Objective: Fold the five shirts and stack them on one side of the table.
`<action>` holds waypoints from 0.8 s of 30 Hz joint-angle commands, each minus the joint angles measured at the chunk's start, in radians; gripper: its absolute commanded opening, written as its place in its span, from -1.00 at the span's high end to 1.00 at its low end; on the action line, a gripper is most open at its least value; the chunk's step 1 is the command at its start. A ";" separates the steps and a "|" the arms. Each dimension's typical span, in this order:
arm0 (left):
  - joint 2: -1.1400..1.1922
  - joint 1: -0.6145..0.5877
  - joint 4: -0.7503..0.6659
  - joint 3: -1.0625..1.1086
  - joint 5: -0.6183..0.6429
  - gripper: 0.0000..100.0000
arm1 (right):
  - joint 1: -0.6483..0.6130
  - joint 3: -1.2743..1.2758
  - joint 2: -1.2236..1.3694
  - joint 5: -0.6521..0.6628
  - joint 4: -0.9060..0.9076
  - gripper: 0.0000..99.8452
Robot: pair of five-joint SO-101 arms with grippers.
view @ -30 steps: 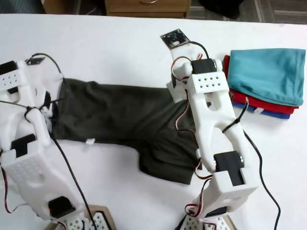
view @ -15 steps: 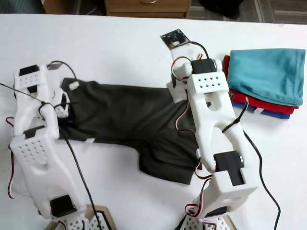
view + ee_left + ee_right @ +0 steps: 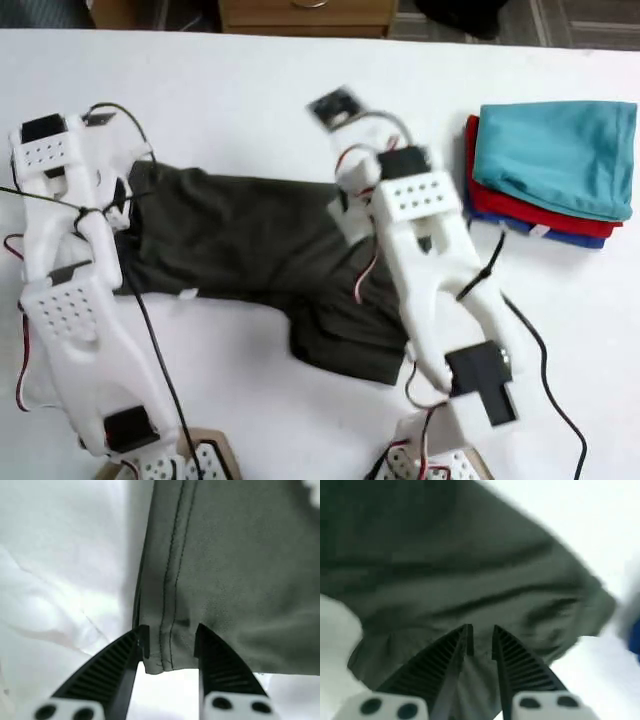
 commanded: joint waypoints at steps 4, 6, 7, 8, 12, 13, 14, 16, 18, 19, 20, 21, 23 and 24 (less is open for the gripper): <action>-0.092 -0.009 0.023 -0.033 0.006 0.66 | -0.105 0.222 -0.165 0.143 -0.018 0.85; -0.146 -0.005 0.023 -0.033 0.009 0.66 | -0.128 0.285 -0.199 0.164 -0.021 0.84; -0.167 0.003 0.023 -0.031 0.009 0.66 | -0.140 0.313 -0.208 0.172 -0.022 0.84; -0.180 0.014 0.021 -0.027 0.006 0.66 | -0.156 0.339 -0.214 0.180 -0.022 0.84; -0.172 0.069 -0.011 0.084 0.006 0.66 | -0.209 0.413 -0.216 0.192 -0.042 0.84; -0.167 0.080 -0.040 0.127 0.008 0.66 | -0.226 0.428 -0.216 0.192 -0.045 0.84; -0.158 0.087 -0.071 0.165 0.008 0.66 | -0.249 0.439 -0.216 0.192 -0.050 0.84; -0.146 0.091 -0.144 0.234 0.012 0.66 | -0.295 0.457 -0.216 0.192 -0.050 0.84; -0.144 0.091 -0.210 0.288 0.029 0.66 | -0.328 0.466 -0.216 0.192 -0.054 0.84; -0.144 0.089 -0.235 0.309 0.034 0.66 | -0.332 0.468 -0.216 0.192 -0.064 0.84; -0.144 0.089 -0.258 0.328 0.035 0.66 | -0.331 0.473 -0.214 0.192 -0.074 0.84; -0.146 0.089 -0.278 0.341 0.037 0.66 | -0.329 0.482 -0.214 0.192 -0.091 0.84; -0.143 0.089 -0.319 0.367 0.037 0.66 | -0.332 0.506 -0.214 0.192 -0.116 0.84; -0.141 0.089 -0.342 0.384 0.037 0.66 | -0.335 0.522 -0.214 0.192 -0.127 0.84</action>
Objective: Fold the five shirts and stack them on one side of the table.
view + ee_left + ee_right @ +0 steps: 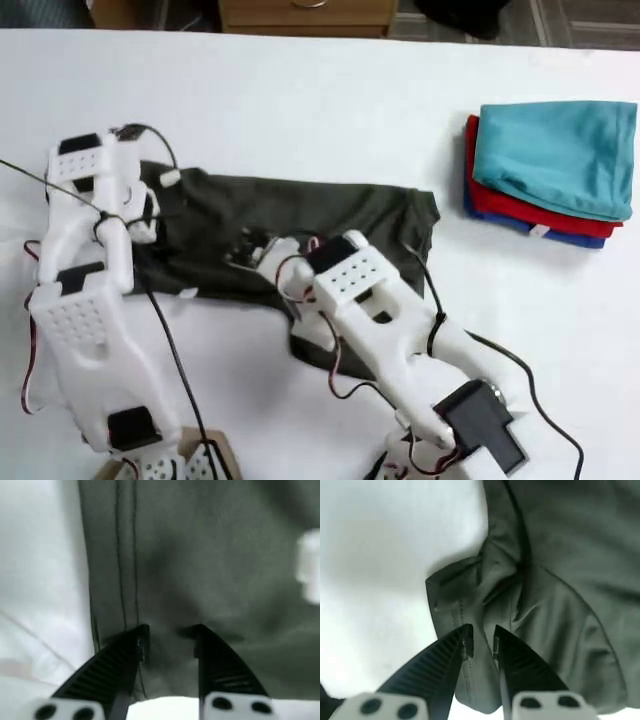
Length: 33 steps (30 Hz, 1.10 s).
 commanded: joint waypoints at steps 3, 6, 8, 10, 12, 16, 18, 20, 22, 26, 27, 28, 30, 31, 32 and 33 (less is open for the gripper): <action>-0.028 0.009 -0.129 0.077 0.011 0.66 | -0.013 0.054 -0.054 0.008 -0.050 0.84; -0.028 0.011 -0.176 0.113 0.011 0.66 | -0.010 0.086 -0.054 0.008 -0.056 0.84; -0.028 0.011 -0.183 0.116 0.011 0.66 | -0.008 0.109 -0.054 0.008 -0.073 0.84; -0.026 0.011 -0.184 0.117 0.011 0.66 | -0.007 0.133 -0.054 0.008 -0.108 0.84; -0.026 0.011 -0.187 0.124 0.012 0.66 | 0.004 0.150 -0.054 0.008 -0.147 0.84; -0.025 0.011 -0.198 0.127 0.069 0.66 | 0.067 0.149 -0.056 0.008 -0.193 0.89; -0.023 0.011 -0.198 0.127 0.091 0.66 | 0.096 0.130 -0.058 0.008 -0.191 0.98; -0.015 0.011 -0.198 0.125 0.094 0.66 | 0.124 0.115 -0.065 0.008 -0.189 0.95; -0.005 0.011 -0.193 0.116 0.098 0.66 | 0.137 0.097 -0.065 0.008 -0.189 0.96; 0.000 0.011 -0.193 0.116 0.100 0.66 | 0.133 0.074 -0.065 0.008 -0.188 0.96; 0.000 0.011 -0.193 0.114 0.098 0.66 | 0.131 0.069 -0.065 0.008 -0.188 0.96; 0.000 0.011 -0.193 0.114 0.098 0.66 | 0.131 0.064 -0.065 0.008 -0.188 0.96; 0.000 0.011 -0.193 0.114 0.098 0.66 | 0.131 0.057 -0.065 0.008 -0.188 0.96; 0.000 0.011 -0.193 0.114 0.098 0.66 | 0.131 0.057 -0.065 0.008 -0.188 0.96; 0.000 0.011 -0.193 0.114 0.098 0.66 | 0.130 0.057 -0.065 0.008 -0.188 0.96; 0.000 0.011 -0.193 0.114 0.098 0.66 | 0.130 0.057 -0.067 0.008 -0.188 0.96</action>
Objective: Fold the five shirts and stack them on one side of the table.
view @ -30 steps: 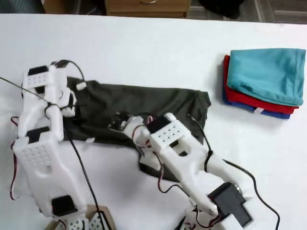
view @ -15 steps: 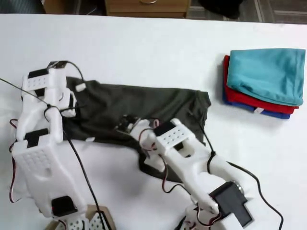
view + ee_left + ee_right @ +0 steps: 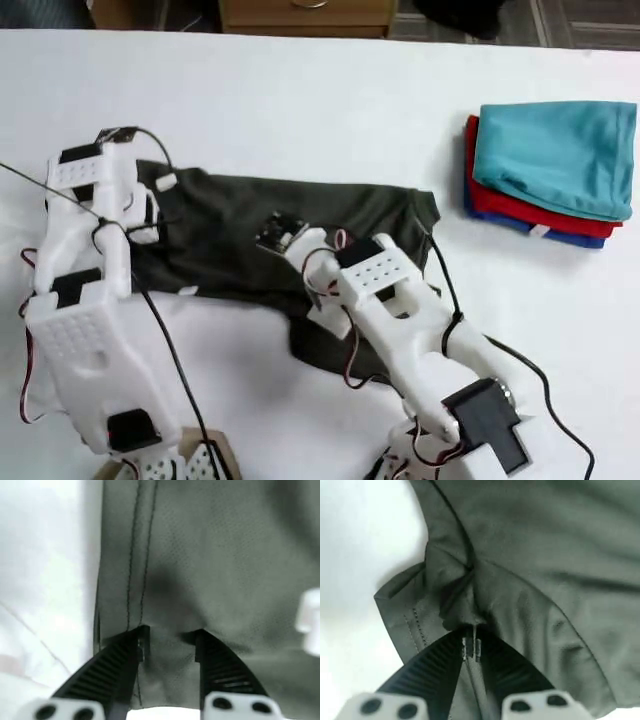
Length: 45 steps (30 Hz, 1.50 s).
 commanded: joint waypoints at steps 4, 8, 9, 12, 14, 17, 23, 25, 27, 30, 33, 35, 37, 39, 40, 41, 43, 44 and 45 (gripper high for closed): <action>0.014 0.012 -0.060 -0.010 0.011 0.66 | 0.004 -0.068 -0.070 0.003 0.045 0.96; 0.014 0.012 -0.060 -0.010 0.011 0.66 | -0.047 -0.087 -0.143 0.006 0.105 0.96; 0.014 0.012 -0.060 -0.010 0.011 0.66 | -0.062 -0.084 -0.156 0.006 0.108 0.96; 0.014 0.012 -0.060 -0.010 0.011 0.66 | -0.099 -0.071 -0.150 0.005 0.108 0.96; 0.014 0.012 -0.060 -0.010 0.011 0.66 | -0.122 -0.064 -0.125 0.000 0.117 0.96; 0.014 0.012 -0.058 -0.010 0.011 0.66 | -0.145 -0.058 -0.061 0.000 0.133 0.85; 0.014 0.012 -0.057 -0.010 0.011 0.66 | -0.150 -0.064 0.070 0.006 0.124 0.61; 0.014 0.012 -0.057 -0.010 0.011 0.66 | -0.147 -0.064 0.094 0.006 0.102 0.61; 0.014 0.012 -0.057 -0.010 0.011 0.66 | -0.136 -0.064 0.108 0.006 0.073 0.63; 0.014 0.012 -0.057 -0.010 0.011 0.66 | -0.122 -0.064 0.107 0.008 0.031 0.78; 0.014 0.012 -0.057 -0.010 0.011 0.66 | -0.111 -0.071 0.090 0.008 0.027 0.98; 0.014 0.012 -0.057 -0.010 0.011 0.66 | -0.110 -0.077 0.070 0.005 0.047 0.92; 0.014 0.012 -0.057 -0.010 0.011 0.66 | -0.111 -0.080 0.039 0.005 0.065 0.93; 0.014 0.012 -0.057 -0.010 0.011 0.66 | -0.111 -0.081 0.001 0.006 0.077 0.96; 0.014 0.012 -0.057 -0.010 0.011 0.66 | -0.111 -0.081 -0.021 0.006 0.082 0.96; 0.014 0.012 -0.057 -0.010 0.011 0.66 | -0.111 -0.081 -0.042 0.006 0.090 0.96; 0.014 0.012 -0.057 -0.010 0.011 0.66 | -0.113 -0.081 -0.084 0.008 0.093 0.96; 0.014 0.012 -0.057 -0.010 0.011 0.66 | -0.113 -0.081 -0.102 0.008 0.096 0.96; 0.014 0.012 -0.057 -0.010 0.011 0.66 | -0.113 -0.081 -0.120 0.008 0.097 0.96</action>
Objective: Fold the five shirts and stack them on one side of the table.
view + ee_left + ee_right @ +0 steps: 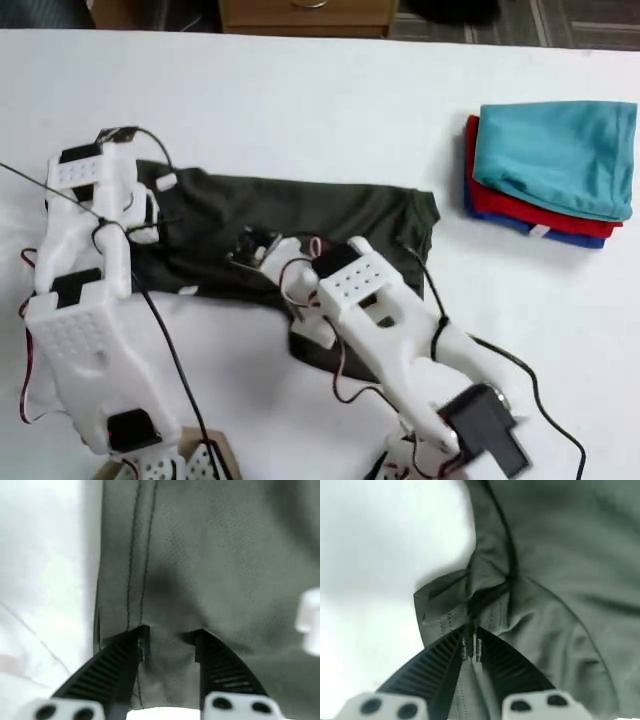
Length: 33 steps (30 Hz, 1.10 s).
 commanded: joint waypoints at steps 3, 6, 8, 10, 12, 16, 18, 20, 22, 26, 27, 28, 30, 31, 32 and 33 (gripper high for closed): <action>0.014 0.011 -0.057 -0.010 0.011 0.66 | 0.001 -0.028 -0.117 0.008 0.022 0.96; 0.014 0.011 -0.057 -0.010 0.011 0.66 | 0.002 -0.025 -0.119 0.000 0.028 0.95; 0.014 0.011 -0.057 -0.010 0.011 0.66 | 0.005 -0.017 -0.117 0.000 0.024 0.95; 0.014 0.011 -0.057 -0.010 0.011 0.66 | 0.001 -0.005 -0.117 0.000 0.022 0.95; 0.014 0.011 -0.057 -0.010 0.011 0.66 | -0.001 0.014 -0.117 -0.002 0.027 0.93; 0.014 0.011 -0.057 -0.010 0.011 0.66 | -0.001 0.081 -0.117 -0.002 0.021 0.70; 0.014 0.011 -0.058 -0.010 0.011 0.66 | 0.001 0.101 -0.117 -0.002 0.005 0.59; 0.014 0.011 -0.058 -0.010 0.012 0.66 | 0.005 0.107 -0.117 -0.002 -0.016 0.59; 0.014 0.011 -0.058 -0.010 0.012 0.66 | 0.005 0.110 -0.117 -0.002 -0.041 0.62; 0.014 0.011 -0.058 -0.010 0.012 0.66 | 0.005 0.110 -0.061 -0.002 -0.068 0.64; 0.014 0.011 -0.058 -0.010 0.012 0.66 | 0.005 0.109 -0.035 -0.002 -0.071 0.64; 0.014 0.011 -0.058 -0.010 0.012 0.66 | 0.005 0.104 -0.007 -0.002 -0.073 0.64; 0.014 0.011 -0.058 -0.010 0.012 0.66 | 0.005 0.094 0.033 -0.002 -0.082 0.64; 0.014 0.011 -0.058 -0.010 0.012 0.66 | 0.007 0.084 0.045 -0.002 -0.082 0.64; 0.014 0.011 -0.058 -0.010 0.012 0.66 | 0.007 0.077 0.051 -0.002 -0.084 0.64; 0.014 0.011 -0.058 -0.010 0.012 0.66 | 0.007 0.069 0.053 -0.002 -0.084 0.64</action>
